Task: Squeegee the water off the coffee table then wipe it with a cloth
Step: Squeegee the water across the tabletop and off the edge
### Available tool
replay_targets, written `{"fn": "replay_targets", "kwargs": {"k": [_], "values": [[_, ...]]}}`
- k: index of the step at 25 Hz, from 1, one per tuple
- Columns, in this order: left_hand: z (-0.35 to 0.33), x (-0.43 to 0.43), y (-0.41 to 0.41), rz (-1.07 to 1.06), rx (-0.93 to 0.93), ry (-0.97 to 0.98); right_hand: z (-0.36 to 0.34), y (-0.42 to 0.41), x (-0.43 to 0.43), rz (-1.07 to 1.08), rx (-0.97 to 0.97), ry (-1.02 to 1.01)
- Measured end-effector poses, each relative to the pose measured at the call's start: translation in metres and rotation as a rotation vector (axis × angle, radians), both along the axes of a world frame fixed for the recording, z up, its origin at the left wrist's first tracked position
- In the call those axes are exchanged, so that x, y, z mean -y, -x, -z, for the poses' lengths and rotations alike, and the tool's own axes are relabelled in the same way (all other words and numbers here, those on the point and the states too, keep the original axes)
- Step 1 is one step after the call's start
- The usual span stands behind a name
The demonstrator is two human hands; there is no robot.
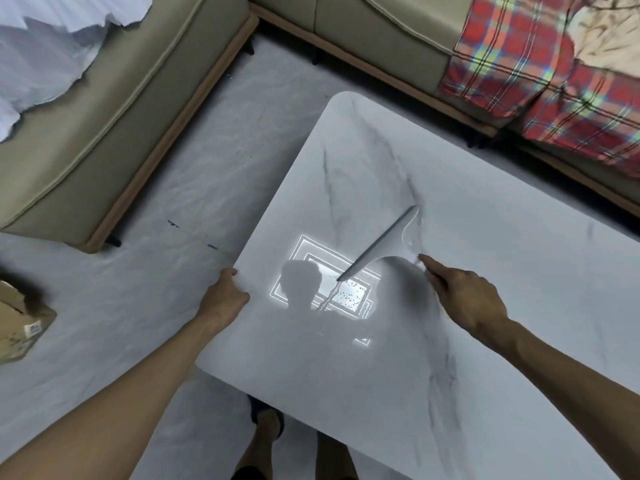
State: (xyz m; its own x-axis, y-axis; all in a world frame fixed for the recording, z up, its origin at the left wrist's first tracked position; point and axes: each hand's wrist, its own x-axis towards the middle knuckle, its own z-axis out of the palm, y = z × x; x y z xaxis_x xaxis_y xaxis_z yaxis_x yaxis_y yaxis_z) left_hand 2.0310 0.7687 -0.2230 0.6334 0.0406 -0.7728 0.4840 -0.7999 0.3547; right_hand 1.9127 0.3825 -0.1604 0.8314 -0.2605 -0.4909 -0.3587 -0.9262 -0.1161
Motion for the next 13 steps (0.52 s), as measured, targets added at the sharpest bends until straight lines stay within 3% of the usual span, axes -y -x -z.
{"fn": "replay_targets", "kwargs": {"k": [3,5,8,13], "values": [[-0.006,-0.01,0.001,-0.033,0.064,0.03,-0.023,0.016,-0.013,0.154,0.017,-0.042],[-0.009,-0.024,0.002,-0.061,0.179,0.041,-0.028,0.003,-0.047,0.117,0.083,-0.111],[-0.014,-0.053,0.002,-0.156,0.303,0.01,-0.016,-0.022,-0.127,-0.186,0.097,-0.229],[-0.008,-0.101,0.006,-0.261,0.338,-0.069,0.021,-0.027,-0.251,-0.612,-0.008,-0.336]]}}
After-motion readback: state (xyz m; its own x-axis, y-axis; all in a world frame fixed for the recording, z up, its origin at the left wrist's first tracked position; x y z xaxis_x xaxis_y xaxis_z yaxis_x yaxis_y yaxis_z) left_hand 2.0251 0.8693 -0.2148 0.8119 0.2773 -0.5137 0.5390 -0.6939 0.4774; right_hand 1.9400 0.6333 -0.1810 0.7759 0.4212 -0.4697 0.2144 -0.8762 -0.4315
